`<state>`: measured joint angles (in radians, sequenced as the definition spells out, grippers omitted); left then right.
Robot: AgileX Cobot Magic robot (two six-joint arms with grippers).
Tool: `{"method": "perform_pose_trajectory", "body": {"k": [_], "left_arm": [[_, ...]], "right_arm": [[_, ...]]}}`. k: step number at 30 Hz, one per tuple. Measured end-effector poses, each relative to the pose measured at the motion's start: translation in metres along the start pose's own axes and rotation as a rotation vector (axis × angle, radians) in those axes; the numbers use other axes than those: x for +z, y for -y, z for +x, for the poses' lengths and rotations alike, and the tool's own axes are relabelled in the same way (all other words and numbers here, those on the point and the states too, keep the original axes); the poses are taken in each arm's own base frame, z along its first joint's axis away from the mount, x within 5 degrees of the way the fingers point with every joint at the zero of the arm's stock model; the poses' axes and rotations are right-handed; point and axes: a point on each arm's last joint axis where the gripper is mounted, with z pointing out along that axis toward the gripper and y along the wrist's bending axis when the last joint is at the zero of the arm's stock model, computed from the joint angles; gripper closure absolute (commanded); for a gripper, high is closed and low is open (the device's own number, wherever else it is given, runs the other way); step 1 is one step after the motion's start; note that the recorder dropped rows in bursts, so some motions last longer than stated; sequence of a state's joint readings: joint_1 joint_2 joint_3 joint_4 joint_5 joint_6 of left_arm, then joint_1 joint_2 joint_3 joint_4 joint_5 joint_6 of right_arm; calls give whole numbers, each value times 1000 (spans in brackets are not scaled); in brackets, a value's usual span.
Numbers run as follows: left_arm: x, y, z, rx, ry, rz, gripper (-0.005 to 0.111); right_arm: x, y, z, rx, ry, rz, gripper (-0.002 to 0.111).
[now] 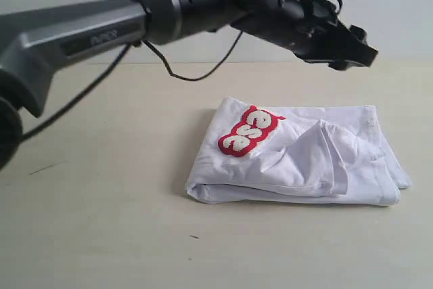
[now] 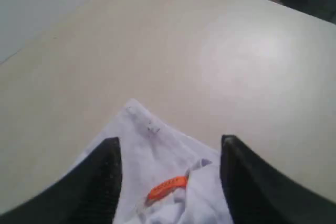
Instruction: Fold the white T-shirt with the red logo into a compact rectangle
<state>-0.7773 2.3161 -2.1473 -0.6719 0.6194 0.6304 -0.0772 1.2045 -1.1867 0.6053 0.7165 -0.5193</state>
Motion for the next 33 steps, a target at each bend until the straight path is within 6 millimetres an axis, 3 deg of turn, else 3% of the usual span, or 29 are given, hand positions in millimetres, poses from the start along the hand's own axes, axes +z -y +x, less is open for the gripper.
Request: {"method": "perform_pose_trajectory", "body": {"k": [1, 2, 3, 5, 8, 10, 12, 14, 20, 24, 29, 33], "left_arm": [[-15, -11, -3, -3, -42, 1, 85], [-21, -18, -1, -11, -72, 4, 102], [-33, -32, 4, -27, -129, 10, 106], [-48, -57, 13, -69, -203, 17, 107], [-67, -84, 25, -126, -280, 32, 107], [-72, -93, 30, -146, -303, 26, 107], [-75, -103, 42, -161, -343, 8, 107], [-79, -114, 50, -174, -364, -16, 107], [-98, -147, 66, -234, -371, -75, 107], [-102, -159, 75, -263, -364, -103, 107], [-95, -159, 87, -279, -338, -65, 107], [-88, -147, 97, -253, -330, 82, 107]], "right_arm": [[0, 0, 0, -2, 1, 3, 108], [0, 1, 0, -7, 0, 7, 108], [1, 2, 1, -10, -8, 18, 108], [10, 8, 5, -3, -53, 39, 108], [50, 21, 29, 54, -240, 7, 105], [82, 28, 50, 116, -377, -57, 86], [116, 35, 71, 183, -488, -131, 58], [134, 38, 87, 225, -567, -175, 53], [146, 40, 99, 261, -629, -205, 55], [144, 50, 107, 250, -691, -89, 55], [153, 59, 128, 285, -720, -1, 55], [165, 60, 135, 326, -694, -22, 55]]}}
